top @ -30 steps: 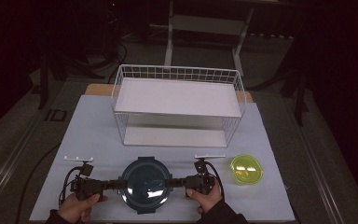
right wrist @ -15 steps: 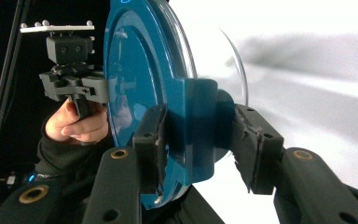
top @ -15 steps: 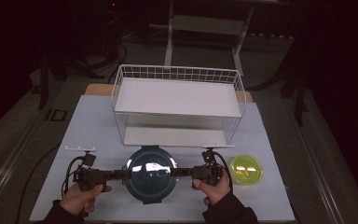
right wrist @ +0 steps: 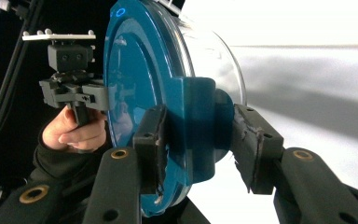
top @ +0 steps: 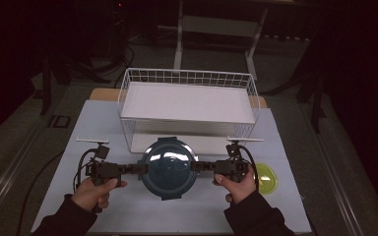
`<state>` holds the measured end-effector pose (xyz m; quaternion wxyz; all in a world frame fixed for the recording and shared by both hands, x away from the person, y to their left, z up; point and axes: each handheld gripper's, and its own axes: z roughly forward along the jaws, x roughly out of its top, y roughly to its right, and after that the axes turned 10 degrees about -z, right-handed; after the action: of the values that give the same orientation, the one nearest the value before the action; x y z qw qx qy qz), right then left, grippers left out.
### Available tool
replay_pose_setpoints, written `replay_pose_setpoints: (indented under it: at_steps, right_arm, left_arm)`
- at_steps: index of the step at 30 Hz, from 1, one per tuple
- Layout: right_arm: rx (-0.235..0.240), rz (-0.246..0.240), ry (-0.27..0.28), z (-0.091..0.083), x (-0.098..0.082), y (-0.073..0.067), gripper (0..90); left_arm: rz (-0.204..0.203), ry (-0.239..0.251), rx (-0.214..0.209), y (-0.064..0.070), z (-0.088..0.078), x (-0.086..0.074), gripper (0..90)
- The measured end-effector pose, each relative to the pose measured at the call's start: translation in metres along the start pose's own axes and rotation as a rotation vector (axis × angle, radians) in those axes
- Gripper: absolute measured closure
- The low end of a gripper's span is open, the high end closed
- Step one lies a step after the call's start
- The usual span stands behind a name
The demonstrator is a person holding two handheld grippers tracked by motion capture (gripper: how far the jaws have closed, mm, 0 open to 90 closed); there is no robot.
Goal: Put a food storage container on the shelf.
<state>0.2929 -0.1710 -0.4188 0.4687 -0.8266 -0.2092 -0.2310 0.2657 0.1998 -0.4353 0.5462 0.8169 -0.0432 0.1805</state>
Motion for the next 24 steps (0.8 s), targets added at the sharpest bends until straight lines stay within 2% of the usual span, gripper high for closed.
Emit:
replay_pose_setpoints:
  at_steps: [8,11,19,24]
  right_arm:
    - [-0.012,-0.025,0.06,-0.022,0.024,-0.006,56.5]
    - [-0.023,-0.04,0.068,-0.03,0.034,-0.01,56.5]
    - [-0.047,-0.063,0.085,-0.047,0.064,-0.014,56.5]
    - [-0.063,-0.069,0.099,-0.053,0.083,-0.015,56.5]
  left_arm:
    - [0.042,0.013,-0.007,0.027,0.006,0.026,56.7]
    - [0.054,0.018,-0.016,0.035,0.009,0.035,56.7]
    - [0.072,0.032,-0.027,0.052,0.014,0.062,56.8]
    - [0.073,0.04,-0.04,0.058,0.017,0.081,56.8]
